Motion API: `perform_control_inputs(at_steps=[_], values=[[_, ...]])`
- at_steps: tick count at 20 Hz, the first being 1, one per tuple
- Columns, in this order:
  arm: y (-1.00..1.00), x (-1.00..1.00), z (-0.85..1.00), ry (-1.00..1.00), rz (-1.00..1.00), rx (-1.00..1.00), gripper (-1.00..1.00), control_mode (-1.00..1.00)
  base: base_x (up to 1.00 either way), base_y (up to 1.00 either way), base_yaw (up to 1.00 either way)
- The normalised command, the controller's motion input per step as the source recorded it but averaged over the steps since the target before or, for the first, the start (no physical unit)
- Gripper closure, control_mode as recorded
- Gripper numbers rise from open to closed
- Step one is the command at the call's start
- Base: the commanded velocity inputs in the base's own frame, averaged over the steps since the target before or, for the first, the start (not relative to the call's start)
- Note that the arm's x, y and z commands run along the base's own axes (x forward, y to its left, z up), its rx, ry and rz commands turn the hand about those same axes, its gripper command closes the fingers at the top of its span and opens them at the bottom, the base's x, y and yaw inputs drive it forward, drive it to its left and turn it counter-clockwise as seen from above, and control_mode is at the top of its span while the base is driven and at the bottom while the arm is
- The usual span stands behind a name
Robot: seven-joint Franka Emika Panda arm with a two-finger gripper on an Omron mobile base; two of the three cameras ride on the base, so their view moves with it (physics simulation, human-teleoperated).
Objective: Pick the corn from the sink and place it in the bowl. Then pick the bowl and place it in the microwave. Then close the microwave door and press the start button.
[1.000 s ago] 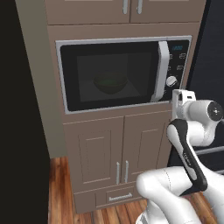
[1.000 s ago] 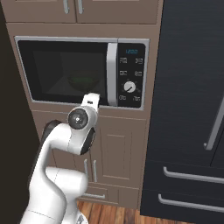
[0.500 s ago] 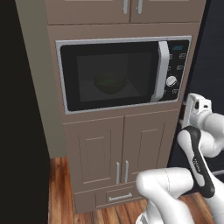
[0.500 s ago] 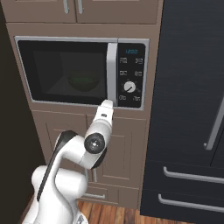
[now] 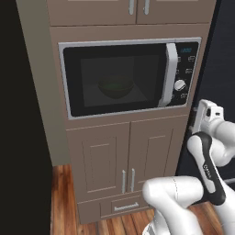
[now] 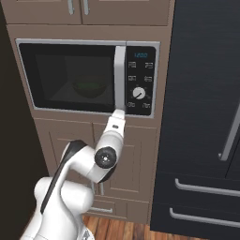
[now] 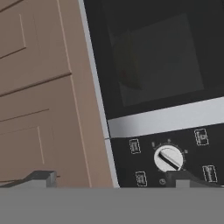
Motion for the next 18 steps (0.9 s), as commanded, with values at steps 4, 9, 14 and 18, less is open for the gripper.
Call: perform_control_inputs(at_steps=[4,9,14,18], values=[[-0.26,0.13,0.0,0.0,0.0,0.05,-1.0,-1.0,0.0,0.0,0.0],[-0.15,0.07,0.0,0.0,0.0,0.02,1.0,-1.0,0.0,0.0,0.0],[0.01,0.18,0.07,-0.04,0.0,0.0,1.0,-1.0,0.0,0.0,0.0],[0.0,0.02,0.04,-0.11,0.0,0.0,1.0,-1.0,0.0,0.0,0.0]])
